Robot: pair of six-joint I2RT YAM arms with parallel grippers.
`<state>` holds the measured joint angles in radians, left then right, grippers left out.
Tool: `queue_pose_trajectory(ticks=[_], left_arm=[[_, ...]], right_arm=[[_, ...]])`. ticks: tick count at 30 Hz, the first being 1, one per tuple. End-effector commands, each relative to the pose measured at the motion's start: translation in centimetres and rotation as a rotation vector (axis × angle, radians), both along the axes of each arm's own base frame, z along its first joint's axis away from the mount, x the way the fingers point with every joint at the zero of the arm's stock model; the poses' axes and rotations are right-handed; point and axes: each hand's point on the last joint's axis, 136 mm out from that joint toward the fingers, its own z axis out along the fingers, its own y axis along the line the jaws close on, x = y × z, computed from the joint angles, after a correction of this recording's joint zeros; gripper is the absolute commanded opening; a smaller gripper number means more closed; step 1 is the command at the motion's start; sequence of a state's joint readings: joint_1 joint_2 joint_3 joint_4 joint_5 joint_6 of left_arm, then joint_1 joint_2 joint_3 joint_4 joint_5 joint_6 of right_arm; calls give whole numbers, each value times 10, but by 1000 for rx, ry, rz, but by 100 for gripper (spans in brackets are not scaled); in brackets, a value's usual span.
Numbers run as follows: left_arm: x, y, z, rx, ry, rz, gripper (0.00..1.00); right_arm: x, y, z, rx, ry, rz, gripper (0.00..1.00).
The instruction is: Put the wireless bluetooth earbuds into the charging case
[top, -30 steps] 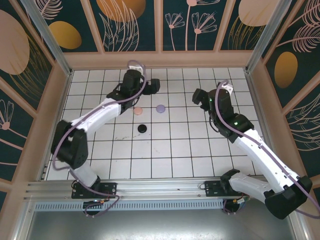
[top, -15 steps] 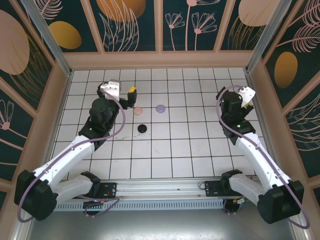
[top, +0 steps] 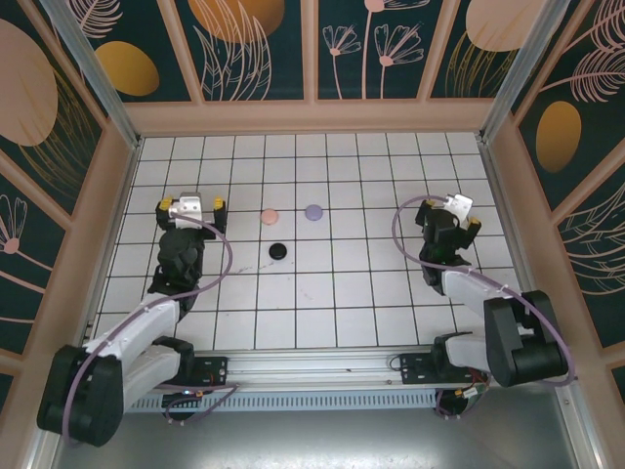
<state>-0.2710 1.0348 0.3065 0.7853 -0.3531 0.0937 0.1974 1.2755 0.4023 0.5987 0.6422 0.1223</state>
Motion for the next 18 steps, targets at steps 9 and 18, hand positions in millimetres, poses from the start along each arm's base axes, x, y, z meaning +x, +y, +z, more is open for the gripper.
queue_pose_trajectory(ticks=[9,18], left_arm=[[-15,40,-41,-71,-83,139,99],[1,34,-57,-76,-56,45,99]], right_arm=[[-7,3,3,4,-192,99,99],[-18,-10,8,22,-302,119,99]])
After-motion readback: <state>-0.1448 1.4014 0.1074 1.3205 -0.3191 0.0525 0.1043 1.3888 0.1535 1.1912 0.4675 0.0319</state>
